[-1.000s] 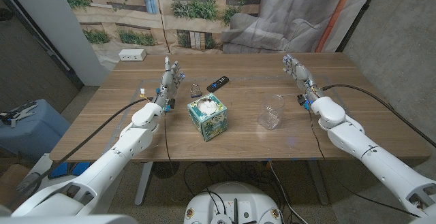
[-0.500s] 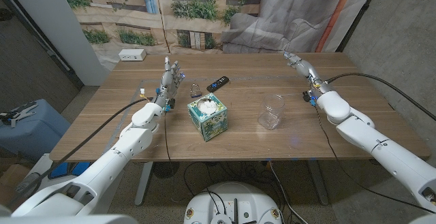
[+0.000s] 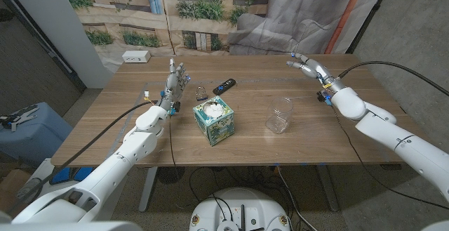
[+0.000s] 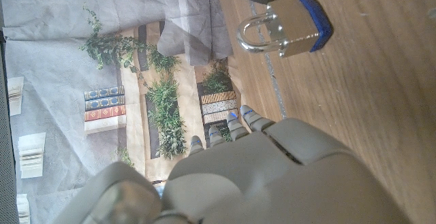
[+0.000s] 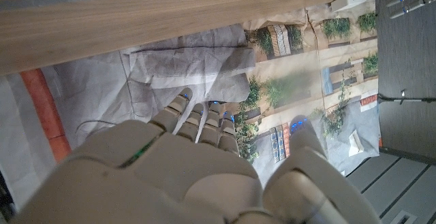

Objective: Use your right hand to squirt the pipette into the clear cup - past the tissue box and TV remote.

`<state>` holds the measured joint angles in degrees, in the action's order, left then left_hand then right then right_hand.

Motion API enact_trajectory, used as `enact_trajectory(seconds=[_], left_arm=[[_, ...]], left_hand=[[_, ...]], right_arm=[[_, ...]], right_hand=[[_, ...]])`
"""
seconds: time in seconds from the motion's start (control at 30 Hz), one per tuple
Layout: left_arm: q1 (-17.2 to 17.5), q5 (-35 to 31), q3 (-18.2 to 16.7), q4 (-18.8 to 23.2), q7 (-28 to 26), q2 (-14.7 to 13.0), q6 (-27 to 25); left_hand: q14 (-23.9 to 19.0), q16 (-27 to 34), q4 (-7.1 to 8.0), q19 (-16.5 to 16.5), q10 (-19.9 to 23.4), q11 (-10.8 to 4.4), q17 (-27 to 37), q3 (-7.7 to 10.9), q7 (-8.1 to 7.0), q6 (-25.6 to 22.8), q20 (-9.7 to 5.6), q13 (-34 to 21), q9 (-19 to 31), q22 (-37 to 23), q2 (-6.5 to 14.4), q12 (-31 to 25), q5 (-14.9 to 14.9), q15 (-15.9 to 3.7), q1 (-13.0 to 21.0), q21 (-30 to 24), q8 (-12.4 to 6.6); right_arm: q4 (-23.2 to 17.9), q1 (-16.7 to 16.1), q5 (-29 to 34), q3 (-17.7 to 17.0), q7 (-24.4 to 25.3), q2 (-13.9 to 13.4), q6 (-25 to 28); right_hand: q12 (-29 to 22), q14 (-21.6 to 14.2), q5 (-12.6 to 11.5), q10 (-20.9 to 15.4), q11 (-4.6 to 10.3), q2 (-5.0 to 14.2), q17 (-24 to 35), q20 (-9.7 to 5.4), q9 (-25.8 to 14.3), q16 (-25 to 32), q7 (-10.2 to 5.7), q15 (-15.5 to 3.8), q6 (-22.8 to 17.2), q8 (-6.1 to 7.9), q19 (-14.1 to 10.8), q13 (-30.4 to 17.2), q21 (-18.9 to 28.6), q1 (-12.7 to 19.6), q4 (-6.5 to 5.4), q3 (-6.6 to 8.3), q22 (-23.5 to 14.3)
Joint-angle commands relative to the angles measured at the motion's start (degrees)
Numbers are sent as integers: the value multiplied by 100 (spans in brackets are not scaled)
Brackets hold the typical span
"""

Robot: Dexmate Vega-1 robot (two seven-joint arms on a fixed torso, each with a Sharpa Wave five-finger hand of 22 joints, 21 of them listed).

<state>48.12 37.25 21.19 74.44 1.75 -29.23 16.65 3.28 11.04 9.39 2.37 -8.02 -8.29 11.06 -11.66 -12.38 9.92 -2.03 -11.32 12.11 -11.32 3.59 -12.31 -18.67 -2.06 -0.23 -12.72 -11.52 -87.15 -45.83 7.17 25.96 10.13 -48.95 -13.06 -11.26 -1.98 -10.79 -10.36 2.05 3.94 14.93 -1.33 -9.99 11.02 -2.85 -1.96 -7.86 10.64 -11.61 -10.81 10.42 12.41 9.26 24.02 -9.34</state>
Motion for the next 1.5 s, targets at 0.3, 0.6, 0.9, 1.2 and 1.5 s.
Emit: enact_trajectory(seconds=[0.3,0.6,0.9,1.2,1.5], left_arm=[[2,-1,1,-1,1,2,2],[2,-2,2,-2,0,3,3],[0,-2,2,-5,2,3,3],[-1,-1,1,-6,3,2,3],[0,-1,1,-6,3,3,3]], left_hand=[[44,33,-2,66,-8,-27,34,-32,-32,6,-520,-31,13,-11,230,-26,-19,-667,10,-28,-34],[46,33,-2,65,-9,-26,34,-32,-32,7,-520,-31,13,-11,229,-26,-19,-660,9,-28,-34],[51,31,-2,68,-11,-16,33,-32,-32,7,-519,-31,13,-11,229,-25,-19,-659,10,-28,-34],[48,32,-3,66,-5,-17,33,-32,-32,8,-517,-31,13,-11,229,-27,-20,-656,11,-28,-34],[45,33,-3,63,-10,-26,33,-32,-32,7,-517,-31,13,-11,229,-25,-20,-663,11,-29,-34]], right_arm=[[-1585,88,1569,294,-893,-790,1962],[-1930,293,2041,530,-1496,-874,2574],[-2043,563,2542,816,-1993,-791,2921],[-2012,782,2894,1019,-2336,-713,2973],[-2004,987,3141,1169,-2913,-667,3076]], right_hand=[[-67,-4,16,-176,115,-142,-125,200,-51,57,-113,175,59,93,43,-52,7,538,157,137,-15],[-103,-137,18,-324,124,-288,-184,324,-61,114,-99,198,-47,142,-29,-70,34,778,155,172,-17],[-113,-313,41,-455,217,-431,-235,381,-63,172,4,170,-167,199,-123,-68,49,1047,157,212,-17],[-141,-460,57,-712,315,-524,-288,352,-65,205,43,50,-539,321,-202,-53,47,1355,139,270,-17],[-112,-490,35,-759,292,-567,-315,344,-84,198,130,47,-746,401,-230,-54,39,1598,151,329,-17]])
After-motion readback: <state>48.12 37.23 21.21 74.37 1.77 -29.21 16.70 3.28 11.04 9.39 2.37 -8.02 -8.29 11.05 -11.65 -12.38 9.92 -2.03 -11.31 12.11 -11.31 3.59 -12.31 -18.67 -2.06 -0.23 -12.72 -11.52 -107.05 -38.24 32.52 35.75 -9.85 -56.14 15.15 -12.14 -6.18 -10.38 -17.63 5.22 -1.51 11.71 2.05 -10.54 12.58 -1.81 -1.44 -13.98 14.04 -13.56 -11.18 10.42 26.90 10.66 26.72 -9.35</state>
